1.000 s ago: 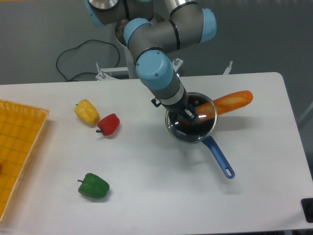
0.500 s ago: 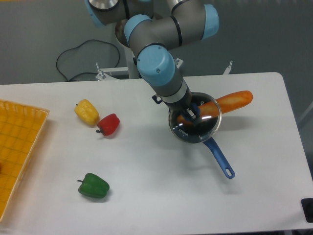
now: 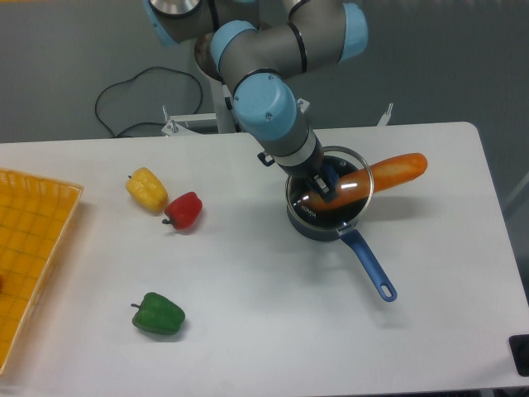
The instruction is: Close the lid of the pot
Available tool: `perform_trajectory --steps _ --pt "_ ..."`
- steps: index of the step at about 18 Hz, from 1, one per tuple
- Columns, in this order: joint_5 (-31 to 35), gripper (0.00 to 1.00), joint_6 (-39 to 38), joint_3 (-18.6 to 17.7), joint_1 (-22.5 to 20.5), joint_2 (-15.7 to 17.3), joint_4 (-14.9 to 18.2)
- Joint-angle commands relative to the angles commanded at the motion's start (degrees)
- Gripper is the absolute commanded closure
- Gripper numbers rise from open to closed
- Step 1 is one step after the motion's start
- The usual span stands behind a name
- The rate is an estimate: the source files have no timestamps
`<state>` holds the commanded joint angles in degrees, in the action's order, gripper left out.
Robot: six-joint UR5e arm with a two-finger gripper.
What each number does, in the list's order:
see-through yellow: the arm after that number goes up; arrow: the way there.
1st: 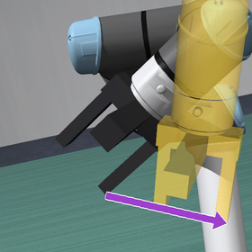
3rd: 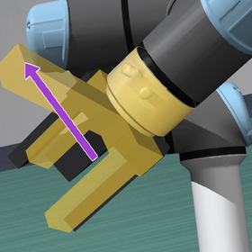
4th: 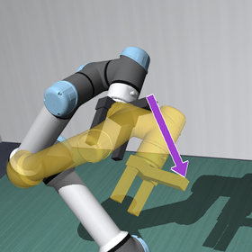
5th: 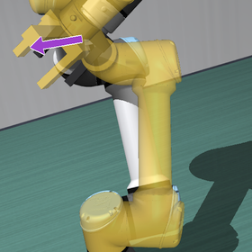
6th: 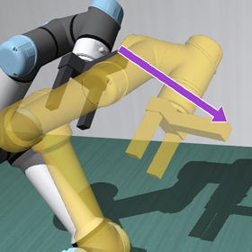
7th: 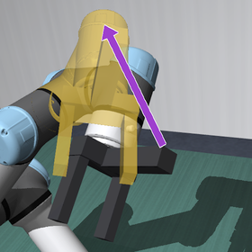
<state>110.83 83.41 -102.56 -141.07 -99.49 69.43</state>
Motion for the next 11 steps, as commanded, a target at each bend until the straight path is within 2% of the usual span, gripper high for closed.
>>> perform_trajectory --steps 7,11 --pt "-0.09 0.44 0.0 -1.41 -0.26 0.09 -0.17" --pt "0.0 0.44 0.09 -2.46 -0.7 0.09 -1.93"
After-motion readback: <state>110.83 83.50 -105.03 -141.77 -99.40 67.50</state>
